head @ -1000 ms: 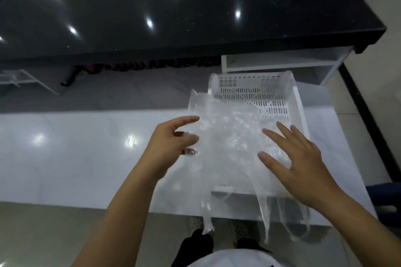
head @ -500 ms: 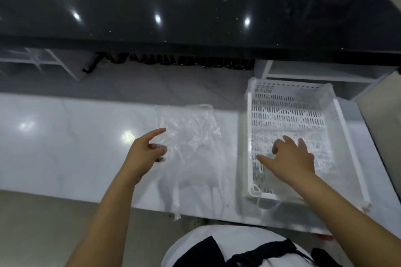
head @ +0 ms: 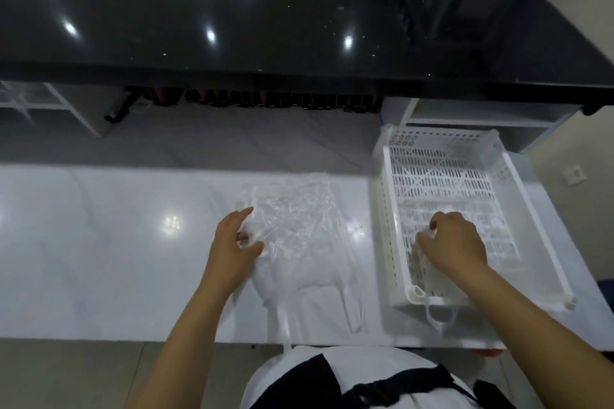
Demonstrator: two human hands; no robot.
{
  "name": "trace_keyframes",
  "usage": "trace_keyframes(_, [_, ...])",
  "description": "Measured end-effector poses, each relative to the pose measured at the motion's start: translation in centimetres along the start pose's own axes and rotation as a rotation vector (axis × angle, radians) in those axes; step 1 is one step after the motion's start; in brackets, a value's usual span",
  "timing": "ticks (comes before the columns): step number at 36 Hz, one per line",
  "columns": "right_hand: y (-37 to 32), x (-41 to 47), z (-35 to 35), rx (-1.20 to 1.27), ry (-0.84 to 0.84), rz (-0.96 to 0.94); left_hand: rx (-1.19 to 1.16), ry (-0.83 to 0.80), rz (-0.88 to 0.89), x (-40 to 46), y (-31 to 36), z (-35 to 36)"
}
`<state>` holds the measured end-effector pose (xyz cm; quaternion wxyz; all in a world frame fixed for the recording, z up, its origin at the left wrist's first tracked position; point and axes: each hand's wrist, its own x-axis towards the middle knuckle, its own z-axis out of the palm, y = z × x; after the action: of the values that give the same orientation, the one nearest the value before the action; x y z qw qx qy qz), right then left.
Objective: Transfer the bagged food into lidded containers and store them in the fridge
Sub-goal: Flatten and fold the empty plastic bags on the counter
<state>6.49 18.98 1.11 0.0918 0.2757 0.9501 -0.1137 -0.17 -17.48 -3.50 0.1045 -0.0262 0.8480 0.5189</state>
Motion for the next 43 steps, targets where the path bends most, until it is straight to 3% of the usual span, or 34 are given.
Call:
trace_keyframes(8, [-0.6, -0.4, -1.3, -0.046, 0.079, 0.059, -0.182, -0.084, -0.069, -0.7, -0.9, 0.4])
trace_keyframes(11, [-1.2, -0.9, -3.1, 0.069, 0.204, 0.028, -0.269, -0.101, -0.133, -1.0, -1.7, 0.5])
trace_keyframes(16, [-5.1, -3.2, -7.8, 0.290, 0.339, -0.191, -0.324, -0.116, -0.158, -1.0, -2.4, 0.3])
trace_keyframes(20, [-10.9, -5.4, -9.2, 0.474, 0.310, -0.369, -0.350, -0.100, -0.141, -1.3, -2.3, -0.2])
trace_keyframes(24, [-17.1, -6.2, -5.8, 0.520, 0.251, -0.455, -0.376, -0.063, -0.128, -2.2, -2.4, -0.7])
trace_keyframes(31, [-24.1, -4.1, 4.7, 0.393, 0.073, -0.362, -0.680, -0.014, -0.277, -3.8, -2.0, -1.8])
trace_keyframes(39, [-23.6, -2.9, 10.4, 0.364, -0.058, -0.463, -0.675, 0.010, -0.287, -4.6, -1.4, -2.7])
trace_keyframes(43, [-21.4, -3.6, 10.0, 0.361, 0.039, -0.559, -0.570, 0.022, -0.264, -4.0, -0.8, -2.8])
